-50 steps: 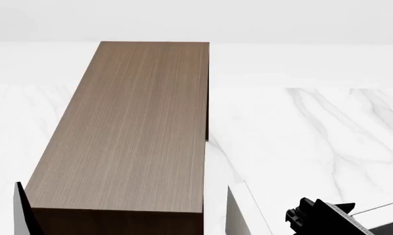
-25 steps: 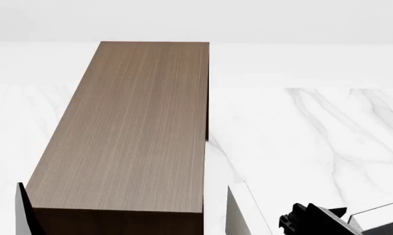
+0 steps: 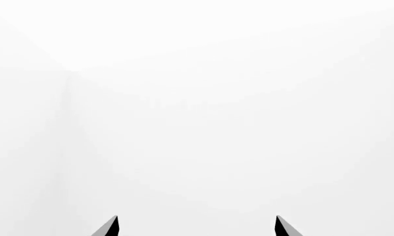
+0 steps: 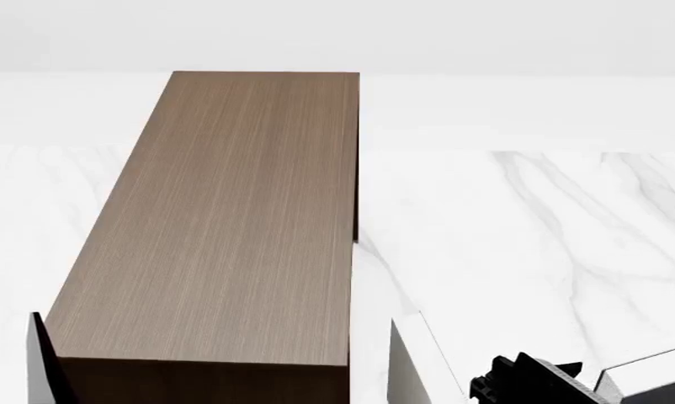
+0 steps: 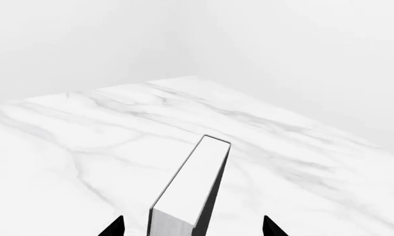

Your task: Pick up the book in the middle and place it on the cabinet shelf.

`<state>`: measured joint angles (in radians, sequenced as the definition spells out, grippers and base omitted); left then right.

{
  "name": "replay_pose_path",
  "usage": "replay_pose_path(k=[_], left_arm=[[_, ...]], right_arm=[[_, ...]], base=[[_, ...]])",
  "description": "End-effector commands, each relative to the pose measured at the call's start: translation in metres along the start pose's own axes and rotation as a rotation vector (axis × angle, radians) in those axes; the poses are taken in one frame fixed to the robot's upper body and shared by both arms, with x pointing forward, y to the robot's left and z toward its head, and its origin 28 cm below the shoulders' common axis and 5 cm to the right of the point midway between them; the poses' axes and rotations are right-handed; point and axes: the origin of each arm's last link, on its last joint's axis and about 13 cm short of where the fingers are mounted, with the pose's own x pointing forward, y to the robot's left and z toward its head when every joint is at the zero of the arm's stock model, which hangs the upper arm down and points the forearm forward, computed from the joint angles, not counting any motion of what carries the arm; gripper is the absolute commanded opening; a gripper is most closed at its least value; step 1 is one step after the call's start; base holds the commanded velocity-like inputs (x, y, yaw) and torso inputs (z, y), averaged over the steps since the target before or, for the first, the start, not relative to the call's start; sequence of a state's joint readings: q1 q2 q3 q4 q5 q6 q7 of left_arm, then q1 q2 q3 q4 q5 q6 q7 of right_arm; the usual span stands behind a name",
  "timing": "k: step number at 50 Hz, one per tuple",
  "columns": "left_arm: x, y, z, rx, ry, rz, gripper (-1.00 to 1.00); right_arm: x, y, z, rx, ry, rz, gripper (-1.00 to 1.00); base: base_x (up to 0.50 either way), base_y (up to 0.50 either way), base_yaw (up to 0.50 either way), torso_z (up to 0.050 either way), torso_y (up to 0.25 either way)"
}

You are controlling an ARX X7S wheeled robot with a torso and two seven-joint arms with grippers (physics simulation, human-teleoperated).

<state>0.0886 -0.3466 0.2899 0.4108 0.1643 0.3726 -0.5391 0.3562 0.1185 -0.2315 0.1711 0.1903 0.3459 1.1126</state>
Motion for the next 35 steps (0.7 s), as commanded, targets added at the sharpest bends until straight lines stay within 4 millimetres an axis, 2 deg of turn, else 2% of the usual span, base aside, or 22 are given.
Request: replay_pose_path(k=[1, 35], left_arm=[[0.002, 0.001, -0.001, 0.019, -0.009, 0.003, 1.0], [0.001, 0.001, -0.001, 0.02, -0.005, 0.0, 1.0]], right_arm=[[0.0, 0.004, -0.003, 0.003, 0.018, 0.022, 1.0], [0.006, 0.013, -0.015, -0.025, 0.039, 0.052, 1.0]], base=[[0.0, 0.0, 0.0, 0.0, 0.0], [0.0, 0.0, 0.0, 0.0, 0.0]])
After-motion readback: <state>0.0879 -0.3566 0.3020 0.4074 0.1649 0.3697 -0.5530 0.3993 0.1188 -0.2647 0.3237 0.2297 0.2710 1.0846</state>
